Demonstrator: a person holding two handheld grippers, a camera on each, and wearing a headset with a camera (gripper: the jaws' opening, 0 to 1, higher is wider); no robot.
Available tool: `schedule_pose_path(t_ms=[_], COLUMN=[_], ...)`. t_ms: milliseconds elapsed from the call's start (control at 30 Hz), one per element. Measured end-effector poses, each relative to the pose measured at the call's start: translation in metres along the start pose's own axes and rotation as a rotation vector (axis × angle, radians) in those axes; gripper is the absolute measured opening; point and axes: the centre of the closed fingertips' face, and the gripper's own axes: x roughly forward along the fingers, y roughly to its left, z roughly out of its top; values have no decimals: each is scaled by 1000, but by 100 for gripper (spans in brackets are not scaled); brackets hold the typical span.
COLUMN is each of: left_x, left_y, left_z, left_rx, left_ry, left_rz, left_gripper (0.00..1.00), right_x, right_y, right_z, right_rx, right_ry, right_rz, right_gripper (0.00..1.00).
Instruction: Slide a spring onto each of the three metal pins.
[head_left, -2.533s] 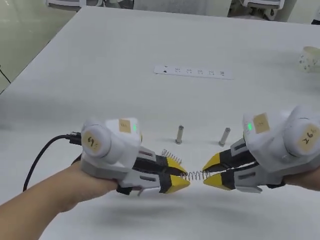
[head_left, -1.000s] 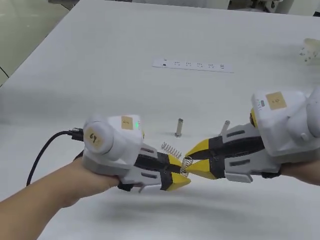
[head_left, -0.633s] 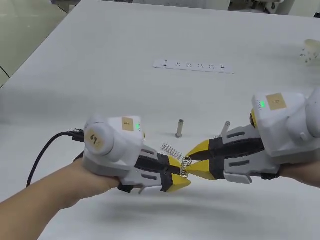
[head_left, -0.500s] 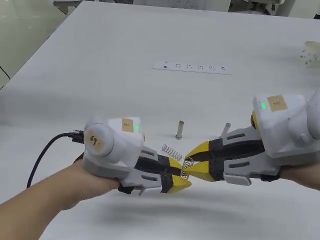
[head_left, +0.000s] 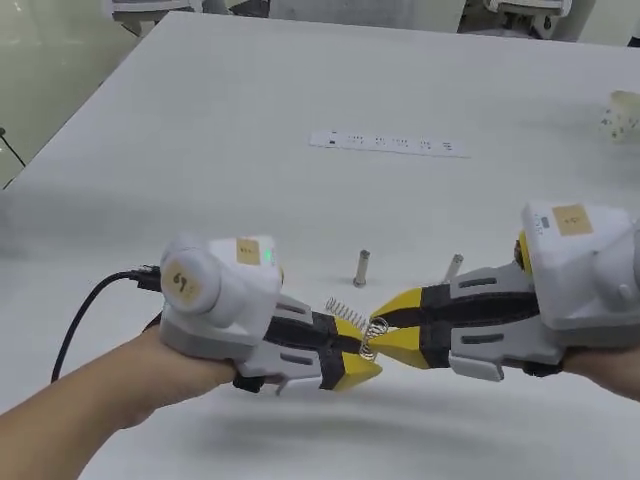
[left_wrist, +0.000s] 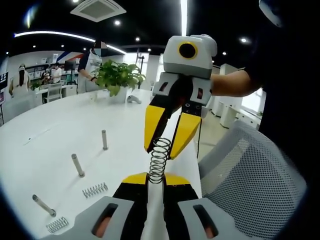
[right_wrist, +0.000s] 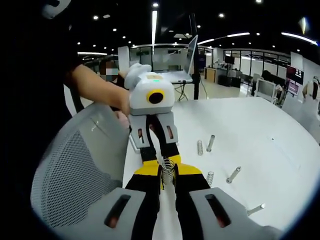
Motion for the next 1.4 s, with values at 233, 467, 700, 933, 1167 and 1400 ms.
schedule_pose_path(t_ms=[233,467,700,933,1167,1400], left_x=[0,-3,-9,-19,-29,-44], left_y=[0,3,9,18,25,34], left_z=[2,1,-1,-1,-2,-7], left_rx=[-8,-19,-28,-36,-42,-61], left_ry=[-6,-1,-2,-12,-18,-24], left_rz=[7,29,63,117,157,211], left_gripper=[4,10,18,28,33,40], right_x=[1,0,0,0,-1,-2], right_y=[1,0,-1,-2,-7,-9], right_z=[2,3,4,5,5,2], right_rx=[-12,-22,-27,-34,-42,-40], right_ry=[4,6,15,16,15,20], right_rz=[1,-7,-17,-25,-50,-67], right_gripper=[8,8,8,8,8,8])
